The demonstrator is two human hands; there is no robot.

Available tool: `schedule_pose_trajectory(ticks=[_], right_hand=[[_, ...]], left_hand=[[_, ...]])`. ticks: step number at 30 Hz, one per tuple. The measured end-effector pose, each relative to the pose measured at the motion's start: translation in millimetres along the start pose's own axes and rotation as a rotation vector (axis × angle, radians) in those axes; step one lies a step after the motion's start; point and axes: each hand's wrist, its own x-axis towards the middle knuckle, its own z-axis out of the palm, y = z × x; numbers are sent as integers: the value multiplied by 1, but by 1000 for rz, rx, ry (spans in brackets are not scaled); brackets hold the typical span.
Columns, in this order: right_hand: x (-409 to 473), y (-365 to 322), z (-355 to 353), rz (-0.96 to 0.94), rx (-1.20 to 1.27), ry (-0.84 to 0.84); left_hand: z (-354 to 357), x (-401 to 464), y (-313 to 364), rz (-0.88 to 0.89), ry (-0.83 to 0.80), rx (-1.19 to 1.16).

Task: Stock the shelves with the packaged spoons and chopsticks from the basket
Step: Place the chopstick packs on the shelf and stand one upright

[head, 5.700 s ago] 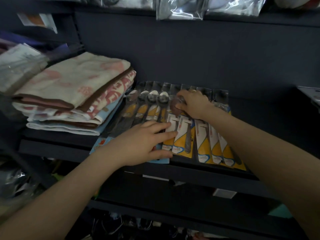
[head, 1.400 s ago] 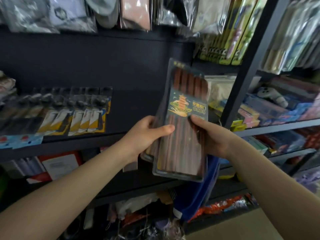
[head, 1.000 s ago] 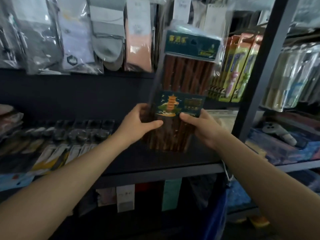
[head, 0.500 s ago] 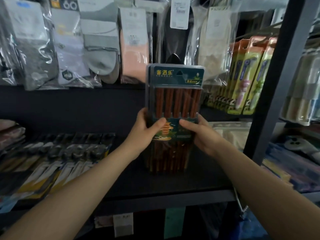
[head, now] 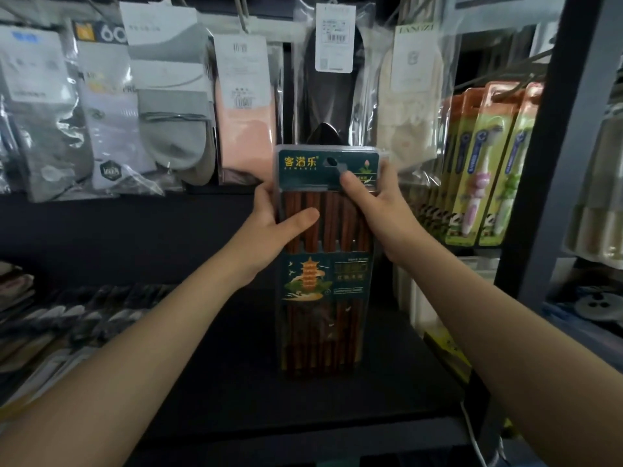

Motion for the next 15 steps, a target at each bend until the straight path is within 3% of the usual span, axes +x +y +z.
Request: schedule_pose_trajectory(ticks=[5, 10, 15], right_hand=[[-35, 44, -9, 109, -124, -137], [-41, 62, -7, 118, -207, -125], [-36, 59, -5, 108, -139, -78]], left_hand=[[0, -24, -34, -89, -68, 78], [4, -35, -50, -69, 5, 286], [7, -31, -43, -44, 37, 169]])
